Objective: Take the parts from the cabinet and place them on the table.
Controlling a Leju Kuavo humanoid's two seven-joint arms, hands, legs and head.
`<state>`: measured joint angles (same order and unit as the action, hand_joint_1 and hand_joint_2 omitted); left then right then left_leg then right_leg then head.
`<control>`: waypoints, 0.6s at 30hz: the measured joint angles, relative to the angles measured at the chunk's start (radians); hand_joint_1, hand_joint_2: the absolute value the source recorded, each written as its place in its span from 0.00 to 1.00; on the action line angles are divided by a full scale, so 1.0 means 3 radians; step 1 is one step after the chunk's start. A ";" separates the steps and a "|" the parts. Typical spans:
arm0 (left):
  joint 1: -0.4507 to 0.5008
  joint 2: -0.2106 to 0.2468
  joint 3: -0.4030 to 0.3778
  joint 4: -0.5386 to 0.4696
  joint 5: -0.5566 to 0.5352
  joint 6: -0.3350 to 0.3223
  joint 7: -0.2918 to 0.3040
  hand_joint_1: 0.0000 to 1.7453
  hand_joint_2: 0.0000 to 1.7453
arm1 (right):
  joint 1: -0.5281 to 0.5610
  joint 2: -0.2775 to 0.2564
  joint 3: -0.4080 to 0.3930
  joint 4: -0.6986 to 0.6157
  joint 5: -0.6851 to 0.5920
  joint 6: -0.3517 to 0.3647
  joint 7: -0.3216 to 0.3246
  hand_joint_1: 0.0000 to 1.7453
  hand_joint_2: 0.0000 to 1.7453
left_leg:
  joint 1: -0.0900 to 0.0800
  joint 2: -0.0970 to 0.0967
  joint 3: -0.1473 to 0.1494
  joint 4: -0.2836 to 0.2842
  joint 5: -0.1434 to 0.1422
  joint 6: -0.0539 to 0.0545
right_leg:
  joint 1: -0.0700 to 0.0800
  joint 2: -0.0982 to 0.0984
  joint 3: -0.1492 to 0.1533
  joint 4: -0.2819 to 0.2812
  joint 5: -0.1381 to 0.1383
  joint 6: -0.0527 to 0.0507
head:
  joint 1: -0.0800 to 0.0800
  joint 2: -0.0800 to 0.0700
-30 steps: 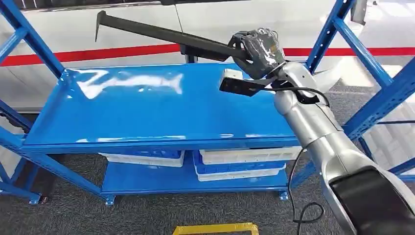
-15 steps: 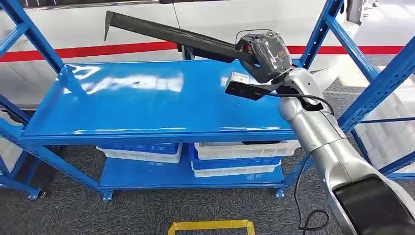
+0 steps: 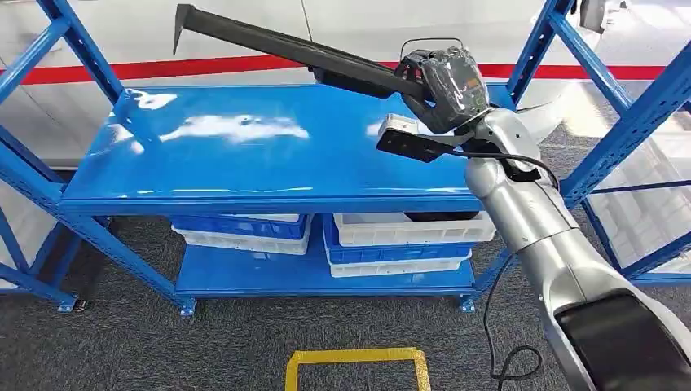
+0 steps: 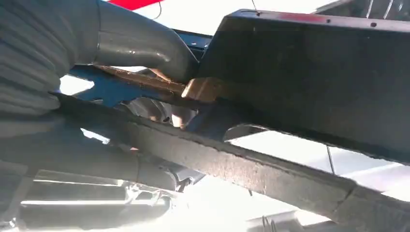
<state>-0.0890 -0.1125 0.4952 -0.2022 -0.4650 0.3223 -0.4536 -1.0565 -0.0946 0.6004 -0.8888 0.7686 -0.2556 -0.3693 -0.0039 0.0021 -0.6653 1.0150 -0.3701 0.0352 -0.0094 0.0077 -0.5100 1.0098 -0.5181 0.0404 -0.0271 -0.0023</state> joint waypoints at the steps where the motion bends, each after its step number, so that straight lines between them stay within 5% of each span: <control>1: 0.0002 0.0000 0.0000 0.0000 0.0009 0.0008 -0.0004 0.00 1.00 | -0.0001 0.0000 0.0000 0.0006 0.0005 0.0000 -0.0003 0.93 1.00 | 0.0000 0.0000 -0.0007 0.0000 0.0021 -0.0012 | 0.0001 0.0000 -0.0024 -0.0004 0.0011 -0.0018 | 0.0005 0.0000; 2: 0.0009 -0.0001 0.0001 0.0000 0.0010 0.0009 -0.0009 0.00 1.00 | 0.0000 0.0008 0.0003 0.0018 0.0013 0.0000 -0.0010 0.93 1.00 | 0.0003 -0.0006 -0.0016 -0.0004 0.0049 -0.0028 | 0.0005 -0.0002 -0.0038 0.0005 0.0027 -0.0043 | 0.0001 0.0000; 3: 0.0018 0.0006 0.0004 0.0000 0.0010 0.0018 -0.0011 0.00 1.00 | -0.0002 0.0020 0.0005 0.0034 0.0014 0.0000 -0.0011 0.93 1.00 | 0.0009 -0.0018 -0.0042 0.0003 0.0050 -0.0043 | -0.0060 -0.0012 -0.0068 -0.0011 0.0064 -0.0091 | 0.0006 0.0000; 5: 0.0024 0.0004 0.0004 0.0000 0.0010 0.0019 -0.0017 0.00 1.00 | -0.0013 0.0059 0.0006 0.0050 0.0015 -0.0003 -0.0017 0.93 1.00 | 0.0032 -0.0018 -0.0123 0.0217 -0.0269 -0.0104 | -0.0063 -0.0025 -0.0112 -0.0008 0.0129 -0.0153 | -0.0013 0.0000; 6: 0.0023 0.0001 0.0004 0.0001 0.0010 0.0020 -0.0019 0.00 1.00 | -0.0016 0.0079 0.0006 0.0060 0.0015 -0.0004 -0.0018 0.93 1.00 | 0.0044 -0.0018 -0.0200 0.0486 -0.0475 -0.0128 | -0.0062 -0.0028 -0.0148 -0.0007 0.0158 -0.0159 | -0.0010 0.0000; 8: 0.0023 0.0003 0.0004 0.0001 0.0010 0.0024 -0.0023 0.00 1.00 | -0.0017 0.0100 0.0008 0.0080 0.0022 -0.0005 -0.0018 0.93 1.00 | 0.0059 -0.0017 -0.0319 0.0958 -0.0690 -0.0158 | -0.0060 -0.0034 -0.0218 -0.0004 0.0214 -0.0154 | -0.0013 0.0000; 10: 0.0024 0.0003 0.0004 0.0001 0.0009 0.0027 -0.0023 0.00 1.00 | -0.0017 0.0112 0.0008 0.0112 0.0031 -0.0006 -0.0023 0.93 1.00 | 0.0077 -0.0016 -0.0252 0.1025 -0.0574 -0.0170 | -0.0065 -0.0038 -0.0290 0.0000 0.0270 -0.0135 | -0.0011 0.0000; 12: 0.0023 0.0005 0.0004 0.0001 0.0009 0.0028 -0.0023 0.00 1.00 | -0.0018 0.0112 0.0008 0.0133 0.0034 -0.0008 -0.0025 0.93 1.00 | 0.0096 -0.0015 0.0100 0.0577 -0.0336 -0.0172 | -0.0076 -0.0039 -0.0348 0.0005 0.0317 -0.0100 | -0.0013 0.0000; 13: 0.0022 0.0004 0.0004 0.0000 0.0009 0.0029 -0.0024 0.00 1.00 | -0.0019 0.0114 0.0006 0.0135 0.0034 -0.0009 -0.0025 0.93 1.00 | 0.0109 -0.0015 0.0314 0.0286 -0.0326 -0.0174 | -0.0075 -0.0039 -0.0356 0.0008 0.0334 -0.0075 | -0.0015 0.0000; 14: 0.0019 0.0002 0.0004 0.0000 0.0009 0.0028 -0.0025 0.00 1.00 | -0.0024 0.0115 0.0003 0.0137 0.0036 -0.0010 -0.0025 0.93 1.00 | 0.0092 -0.0026 0.0464 0.0058 -0.0426 -0.0177 | -0.0052 -0.0037 -0.0374 0.0011 0.0354 -0.0051 | -0.0014 0.0000; 16: 0.0019 0.0003 0.0004 0.0001 0.0009 0.0029 -0.0027 0.00 1.00 | -0.0050 0.0127 0.0004 0.0147 0.0036 -0.0013 -0.0027 0.93 1.00 | 0.0071 -0.0036 0.0440 0.0009 -0.0430 -0.0140 | -0.0044 -0.0043 -0.0388 0.0007 0.0407 0.0010 | -0.0008 0.0000; 18: 0.0020 0.0000 0.0003 0.0001 0.0008 0.0028 -0.0027 0.00 1.00 | -0.0053 0.0128 0.0004 0.0160 0.0037 -0.0017 -0.0027 0.93 1.00 | 0.0043 -0.0033 0.0400 -0.0003 -0.0372 -0.0059 | -0.0035 -0.0043 -0.0410 -0.0021 0.0463 0.0071 | -0.0004 0.0000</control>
<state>-0.0830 -0.1125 0.4959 -0.2018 -0.4627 0.3307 -0.4616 -1.0724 -0.0561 0.6016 -0.8408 0.7797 -0.2605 -0.3773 0.0089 -0.0077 -0.5454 1.0140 -0.4818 0.0175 -0.0199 -0.0052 -0.6329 1.0034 -0.3793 0.0618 -0.0282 -0.0023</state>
